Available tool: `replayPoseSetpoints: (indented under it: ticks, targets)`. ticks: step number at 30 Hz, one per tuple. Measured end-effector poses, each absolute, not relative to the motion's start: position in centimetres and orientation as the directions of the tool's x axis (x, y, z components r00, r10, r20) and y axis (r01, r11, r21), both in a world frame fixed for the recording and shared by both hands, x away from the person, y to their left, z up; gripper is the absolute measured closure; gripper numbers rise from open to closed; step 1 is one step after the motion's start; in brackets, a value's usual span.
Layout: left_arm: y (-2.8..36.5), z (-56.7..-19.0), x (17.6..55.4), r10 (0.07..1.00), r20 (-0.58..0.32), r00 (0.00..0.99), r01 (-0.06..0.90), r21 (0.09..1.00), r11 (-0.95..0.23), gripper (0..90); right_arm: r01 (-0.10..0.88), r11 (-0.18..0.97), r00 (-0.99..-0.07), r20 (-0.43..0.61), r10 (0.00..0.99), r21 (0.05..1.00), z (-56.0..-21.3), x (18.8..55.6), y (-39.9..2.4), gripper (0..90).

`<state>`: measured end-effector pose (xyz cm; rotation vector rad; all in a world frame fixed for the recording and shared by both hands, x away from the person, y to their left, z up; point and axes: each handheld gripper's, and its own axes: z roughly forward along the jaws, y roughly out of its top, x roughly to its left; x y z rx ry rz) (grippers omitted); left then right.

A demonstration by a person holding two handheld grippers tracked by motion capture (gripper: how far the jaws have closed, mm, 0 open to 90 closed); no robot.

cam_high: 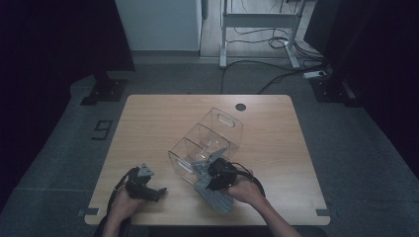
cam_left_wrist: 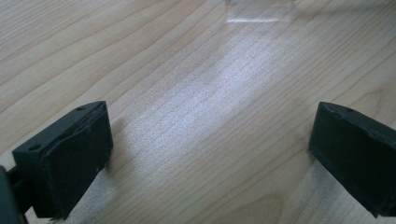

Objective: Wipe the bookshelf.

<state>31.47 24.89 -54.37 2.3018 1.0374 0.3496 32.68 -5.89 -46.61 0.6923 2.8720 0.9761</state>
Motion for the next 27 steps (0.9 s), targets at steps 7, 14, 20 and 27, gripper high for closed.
replayPoseSetpoints:
  ticks: [7,14,20,27]
  targets:
    - [24.9,-54.4,31.5,0.749,-0.002,0.663,0.596,0.606,-0.527,0.0,0.404,0.721,-0.899,0.097,0.428,0.564,-48.3,32.6,-5.8,63.0]
    - [24.9,-54.4,31.5,0.749,-0.003,0.663,0.596,0.607,-0.525,0.0,0.402,0.737,-0.899,0.078,0.432,0.543,-50.0,32.4,-5.7,63.0]
    - [24.9,-54.4,31.5,0.748,-0.003,0.663,0.594,0.611,-0.524,0.0,0.405,0.735,-0.896,0.076,0.437,0.544,-50.4,32.3,-5.7,63.2]
    - [24.9,-54.5,31.5,0.748,-0.005,0.664,0.588,0.621,-0.518,0.0,0.395,0.739,-0.9,0.066,0.432,0.546,-49.1,32.0,-6.3,64.7]
